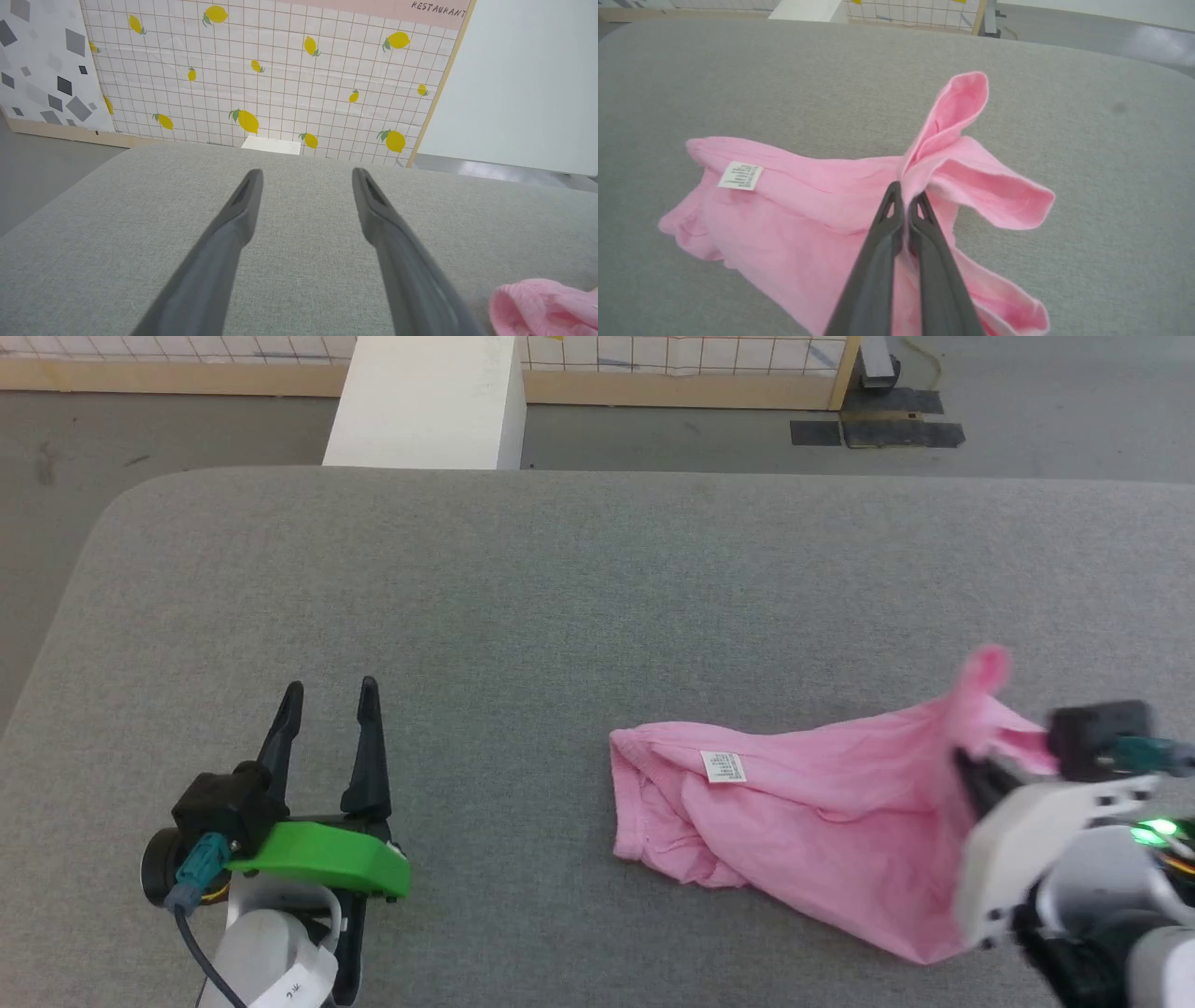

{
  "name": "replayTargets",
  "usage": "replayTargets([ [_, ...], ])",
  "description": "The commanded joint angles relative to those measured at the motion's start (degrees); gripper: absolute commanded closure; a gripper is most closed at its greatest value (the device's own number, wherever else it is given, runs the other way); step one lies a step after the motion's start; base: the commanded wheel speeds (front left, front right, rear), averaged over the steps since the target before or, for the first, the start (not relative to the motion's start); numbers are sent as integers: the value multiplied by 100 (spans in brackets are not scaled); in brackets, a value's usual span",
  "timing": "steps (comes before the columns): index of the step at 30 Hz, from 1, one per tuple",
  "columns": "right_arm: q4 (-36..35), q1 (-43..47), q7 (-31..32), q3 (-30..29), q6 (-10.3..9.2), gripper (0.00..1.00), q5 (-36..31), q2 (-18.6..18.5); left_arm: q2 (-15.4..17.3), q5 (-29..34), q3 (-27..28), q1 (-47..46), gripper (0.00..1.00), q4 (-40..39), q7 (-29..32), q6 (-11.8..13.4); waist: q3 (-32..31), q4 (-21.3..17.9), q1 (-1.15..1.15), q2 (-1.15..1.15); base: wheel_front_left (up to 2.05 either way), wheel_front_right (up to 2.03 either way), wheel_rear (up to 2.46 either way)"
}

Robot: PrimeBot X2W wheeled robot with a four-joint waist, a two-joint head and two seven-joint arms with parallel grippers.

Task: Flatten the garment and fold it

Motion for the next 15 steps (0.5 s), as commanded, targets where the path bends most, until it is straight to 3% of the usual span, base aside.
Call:
replayTargets([
  [1,-168,-1,128,282,-8,100,-28,-1,-18,55,9,13,0,22,-27,-30,-1,24,0,0,0,0,0],
  [7,-191,-465,621,1678,-8,100,49,-301,-50,41,-25,-55,0,49,-27,-65,49,113,0,0,0,0,0],
  [15,1117,-1496,742,3186,-8,100,366,-424,-78,17,-69,-163,0,89,-27,-97,229,263,0,0,0,0,0],
])
